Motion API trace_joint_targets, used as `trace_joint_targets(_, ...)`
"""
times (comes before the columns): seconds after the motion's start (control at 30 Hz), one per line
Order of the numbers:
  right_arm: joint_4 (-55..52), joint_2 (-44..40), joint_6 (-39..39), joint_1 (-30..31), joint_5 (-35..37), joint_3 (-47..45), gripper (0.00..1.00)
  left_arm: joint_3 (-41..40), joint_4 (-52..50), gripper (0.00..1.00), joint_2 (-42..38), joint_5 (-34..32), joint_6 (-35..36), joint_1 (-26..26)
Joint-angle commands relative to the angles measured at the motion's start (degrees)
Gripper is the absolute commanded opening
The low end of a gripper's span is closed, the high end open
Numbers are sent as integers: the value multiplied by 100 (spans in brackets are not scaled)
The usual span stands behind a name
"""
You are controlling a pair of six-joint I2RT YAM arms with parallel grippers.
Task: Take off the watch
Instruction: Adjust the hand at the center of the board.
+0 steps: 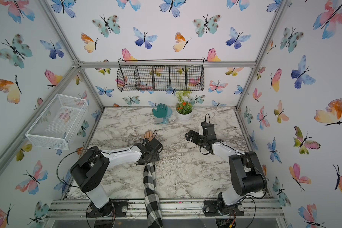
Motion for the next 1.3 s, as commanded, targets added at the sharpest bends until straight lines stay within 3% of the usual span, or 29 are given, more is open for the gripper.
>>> trace_joint_targets(0.0, 21, 108, 78, 114, 178, 133, 98, 18, 79, 76, 91, 84, 101, 22)
trace_joint_targets(0.3, 37, 213, 95, 273, 184, 171, 98, 11, 132, 38, 101, 16, 261, 21)
trace_joint_targets(0.43, 94, 231, 128, 320, 79, 132, 98, 11, 123, 30, 57, 31, 335, 25)
trace_joint_targets(0.7, 723, 284, 424, 356, -856, -1, 98, 188, 191, 29, -315, 164, 799, -150)
trace_joint_targets(0.97, 2128, 334, 1422, 383, -1890, -333, 96, 48, 968, 29, -770, 1021, 1005, -257)
trace_joint_targets(1.27, 2797, 609, 1908, 661, -2071, -512, 94, 346, 1231, 29, -790, 1444, 918, -359)
